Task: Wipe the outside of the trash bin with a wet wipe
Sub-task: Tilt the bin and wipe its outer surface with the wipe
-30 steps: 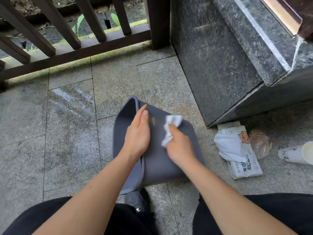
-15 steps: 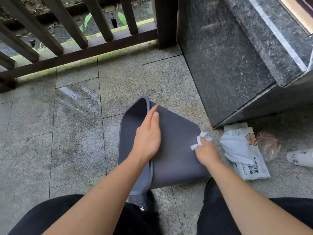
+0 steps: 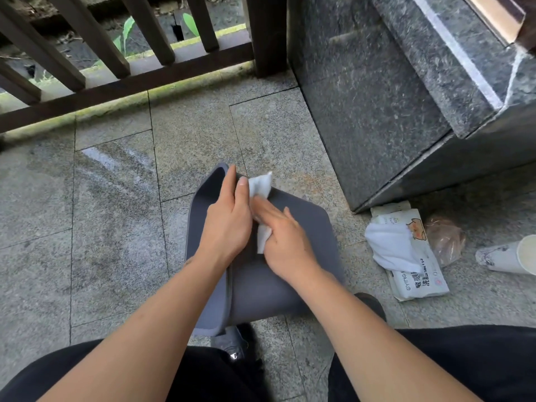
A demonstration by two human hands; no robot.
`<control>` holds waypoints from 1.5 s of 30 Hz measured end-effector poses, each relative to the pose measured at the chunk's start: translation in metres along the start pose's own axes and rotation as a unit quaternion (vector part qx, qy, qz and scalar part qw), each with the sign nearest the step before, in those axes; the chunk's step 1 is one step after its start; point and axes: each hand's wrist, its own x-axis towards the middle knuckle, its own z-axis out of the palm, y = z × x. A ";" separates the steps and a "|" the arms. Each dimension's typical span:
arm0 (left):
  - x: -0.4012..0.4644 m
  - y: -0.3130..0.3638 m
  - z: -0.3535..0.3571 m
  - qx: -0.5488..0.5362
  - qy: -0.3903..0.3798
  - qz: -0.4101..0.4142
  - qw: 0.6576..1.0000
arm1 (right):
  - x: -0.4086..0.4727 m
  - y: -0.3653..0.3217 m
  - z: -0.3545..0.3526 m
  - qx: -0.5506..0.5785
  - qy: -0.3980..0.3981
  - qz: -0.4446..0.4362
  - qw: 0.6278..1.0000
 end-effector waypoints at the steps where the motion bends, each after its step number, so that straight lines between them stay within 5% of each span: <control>1: 0.001 -0.001 -0.001 0.000 0.000 -0.003 1.000 | -0.002 0.014 -0.004 -0.017 0.010 0.043 0.999; 5: -0.006 -0.003 0.002 0.010 -0.018 0.000 1.000 | -0.017 0.067 -0.028 -0.064 0.026 0.291 0.954; 7: -0.008 -0.002 0.003 0.012 -0.024 0.005 1.000 | -0.021 0.072 -0.031 -0.101 0.017 0.331 0.938; 13: -0.002 -0.004 0.004 0.013 -0.014 0.011 1.000 | -0.012 0.009 0.007 -0.081 0.055 0.006 0.995; 16: -0.003 -0.009 0.003 0.034 -0.012 0.027 0.999 | -0.005 -0.019 0.019 -0.027 0.019 -0.064 0.997; 20: 0.000 -0.015 0.001 0.061 0.000 0.029 0.998 | -0.001 0.002 0.013 -0.098 -0.007 -0.049 0.994; 24: 0.004 -0.017 0.000 0.052 -0.008 0.022 0.998 | -0.006 0.047 -0.018 -0.104 0.015 0.180 0.978; 27: 0.008 -0.014 0.000 0.058 -0.018 0.020 0.998 | -0.020 0.066 -0.030 -0.094 0.007 0.261 0.961; 32: 0.009 -0.005 0.005 0.073 -0.015 0.084 0.994 | -0.017 0.054 -0.024 -0.084 0.046 0.246 0.965; 39: -0.001 0.009 -0.001 0.071 0.017 0.170 0.983 | 0.002 0.007 -0.019 -0.036 0.084 0.104 0.990; 45: -0.001 0.031 -0.010 0.101 -0.057 0.249 0.962 | 0.014 -0.004 -0.044 0.026 0.138 0.091 0.986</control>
